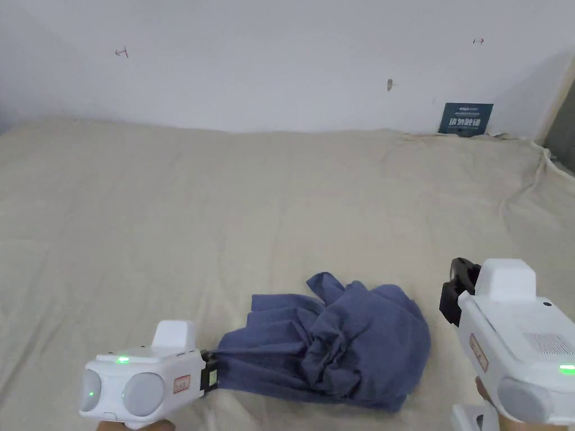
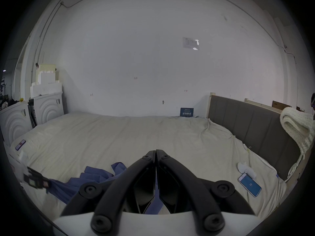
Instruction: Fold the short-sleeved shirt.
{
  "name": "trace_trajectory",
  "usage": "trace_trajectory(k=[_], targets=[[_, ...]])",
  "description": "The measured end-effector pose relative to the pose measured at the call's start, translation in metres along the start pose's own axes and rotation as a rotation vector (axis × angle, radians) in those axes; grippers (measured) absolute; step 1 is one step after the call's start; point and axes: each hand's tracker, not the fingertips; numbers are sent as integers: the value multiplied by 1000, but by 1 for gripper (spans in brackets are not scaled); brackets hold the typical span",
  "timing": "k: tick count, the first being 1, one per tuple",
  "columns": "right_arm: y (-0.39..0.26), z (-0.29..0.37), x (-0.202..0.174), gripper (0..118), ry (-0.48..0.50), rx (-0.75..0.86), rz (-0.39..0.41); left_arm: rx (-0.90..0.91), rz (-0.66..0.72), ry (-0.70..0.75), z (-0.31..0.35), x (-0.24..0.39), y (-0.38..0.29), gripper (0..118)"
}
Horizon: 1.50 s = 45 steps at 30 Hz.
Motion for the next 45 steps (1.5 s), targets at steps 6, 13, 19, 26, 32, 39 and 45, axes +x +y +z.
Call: trace_trajectory(k=[6,13,19,26,32,39,45], targets=[[-1,-80,4,12,38,-159,57,26,2,4,2,-9,16,1],[-26,-171,9,96,59,-394,15,3,0,0,-10,-14,12,1],[-58,-227,15,96,44,-592,-53,-14,5,-8,-14,-20,13,1],[-84,-260,26,83,36,-720,-148,-18,6,-16,-17,-22,15,1],[-87,-261,25,9,102,-746,-211,-19,18,-23,-18,-22,15,1],[-53,-220,13,8,108,-639,-112,-1,18,-30,-11,-21,13,1],[-2,-172,27,8,128,-527,-51,41,44,-74,4,-20,20,1]])
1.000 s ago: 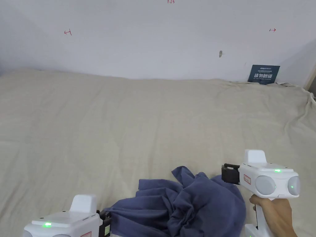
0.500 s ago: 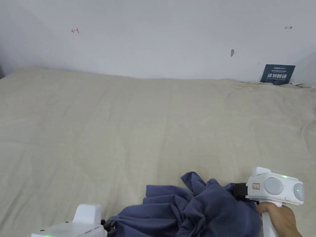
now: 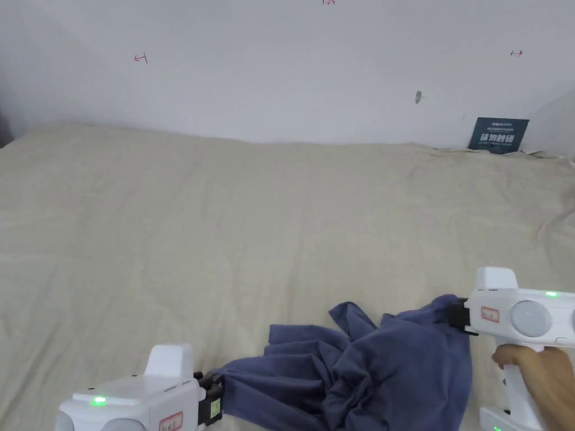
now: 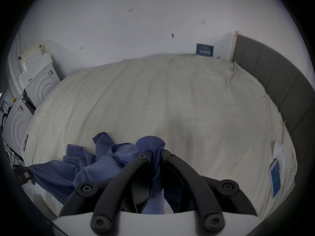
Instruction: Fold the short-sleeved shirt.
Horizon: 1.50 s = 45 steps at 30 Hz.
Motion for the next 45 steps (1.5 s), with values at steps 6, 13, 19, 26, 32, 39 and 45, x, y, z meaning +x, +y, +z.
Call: trace_trajectory(k=[6,13,19,26,32,39,45], targets=[[29,72,15,8,5,120,-10,94,33,-42,23,-1,32,1],[78,132,36,8,-22,235,-27,257,65,-8,64,-23,112,1],[125,161,50,8,-61,296,-38,352,58,70,98,-41,192,1],[192,163,56,8,-67,340,-64,404,12,157,115,-45,296,1],[245,170,43,8,-45,396,-126,462,1,213,126,-39,373,1],[285,183,27,8,-55,479,-152,562,-5,223,138,-32,410,1],[272,152,31,8,-65,454,-154,522,-29,241,105,-37,389,1]])
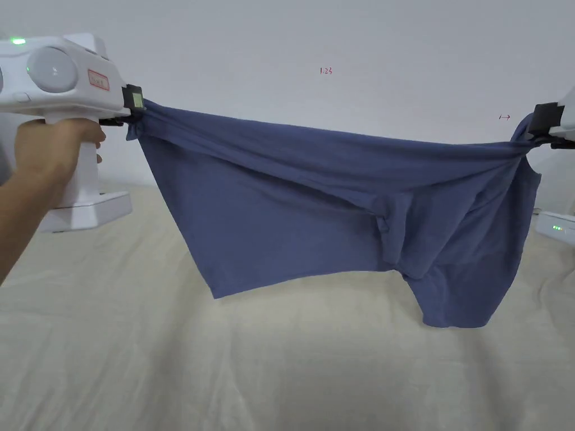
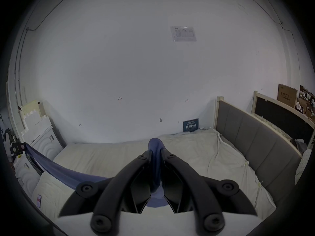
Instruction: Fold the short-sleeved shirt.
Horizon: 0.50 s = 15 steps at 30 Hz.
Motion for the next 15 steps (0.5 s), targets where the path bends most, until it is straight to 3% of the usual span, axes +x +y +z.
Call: trace_trajectory(k=[15], targets=[[-188,-53,50,8,-39,-281,-48,-291,10,-6,-36,-13,-188,1]])
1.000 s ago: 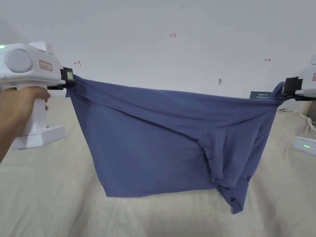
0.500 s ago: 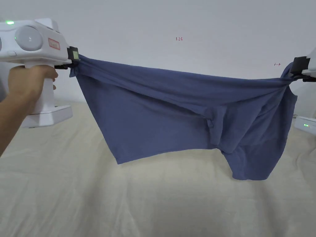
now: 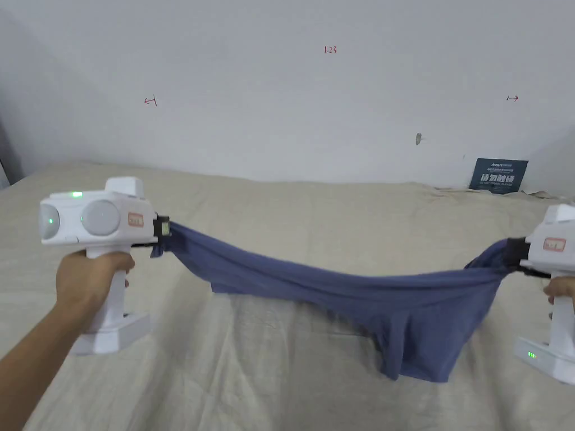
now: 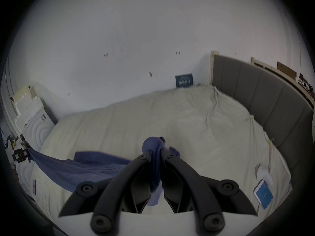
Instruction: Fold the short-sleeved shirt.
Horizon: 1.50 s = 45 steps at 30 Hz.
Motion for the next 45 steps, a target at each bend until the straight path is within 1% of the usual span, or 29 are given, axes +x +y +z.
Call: trace_trajectory(k=[6,10,14,19,26,31,36,42,45], targets=[[-62,-2,16,8,11,-59,-24,-64,18,-10,6,-10,-67,1],[-104,14,20,8,17,-95,-10,-108,32,-16,21,-21,-110,1],[-144,38,24,8,16,-120,-37,-168,22,-16,28,-36,-147,1],[-191,73,29,8,33,-152,-79,-213,20,-22,56,-49,-193,1],[-242,125,40,8,35,-182,-78,-289,16,-11,108,-69,-253,1],[-273,163,41,8,29,-221,-81,-329,32,1,142,-80,-285,1],[-297,173,37,8,3,-270,-76,-380,9,20,154,-82,-303,1],[-312,149,35,8,-53,-337,-75,-396,-8,34,138,-65,-307,1],[-317,138,28,8,-85,-360,-36,-412,-2,17,123,-55,-308,1]])
